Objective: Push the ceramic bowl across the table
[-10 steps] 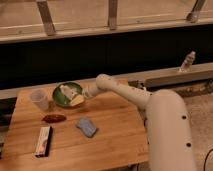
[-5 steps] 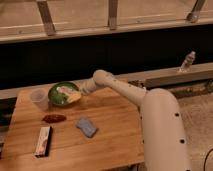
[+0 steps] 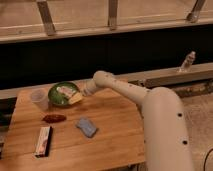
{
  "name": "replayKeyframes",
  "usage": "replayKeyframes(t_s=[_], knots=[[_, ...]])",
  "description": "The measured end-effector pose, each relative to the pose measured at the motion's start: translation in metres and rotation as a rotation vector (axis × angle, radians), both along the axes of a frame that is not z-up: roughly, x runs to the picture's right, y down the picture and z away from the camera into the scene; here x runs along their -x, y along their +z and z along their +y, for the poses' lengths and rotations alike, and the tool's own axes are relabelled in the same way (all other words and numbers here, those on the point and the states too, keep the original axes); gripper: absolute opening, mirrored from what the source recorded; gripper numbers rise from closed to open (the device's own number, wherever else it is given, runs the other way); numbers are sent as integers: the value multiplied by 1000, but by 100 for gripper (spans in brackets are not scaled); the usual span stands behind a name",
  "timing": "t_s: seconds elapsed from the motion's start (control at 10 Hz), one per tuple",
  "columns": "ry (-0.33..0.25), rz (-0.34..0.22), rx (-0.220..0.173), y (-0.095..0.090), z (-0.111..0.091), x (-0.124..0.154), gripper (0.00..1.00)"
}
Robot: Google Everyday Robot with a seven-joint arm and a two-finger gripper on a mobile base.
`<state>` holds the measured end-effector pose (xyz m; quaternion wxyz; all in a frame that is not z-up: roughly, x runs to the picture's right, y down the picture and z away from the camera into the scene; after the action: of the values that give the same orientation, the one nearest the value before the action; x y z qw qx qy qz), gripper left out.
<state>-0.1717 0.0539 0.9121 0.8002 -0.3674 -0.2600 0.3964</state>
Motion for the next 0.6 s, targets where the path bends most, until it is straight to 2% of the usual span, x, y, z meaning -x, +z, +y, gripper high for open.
replayKeyframes(t_s=[0.3,0.6], knots=[[15,50,31,-3,20,-41,80],[-1,31,41,2,28,-43,80]])
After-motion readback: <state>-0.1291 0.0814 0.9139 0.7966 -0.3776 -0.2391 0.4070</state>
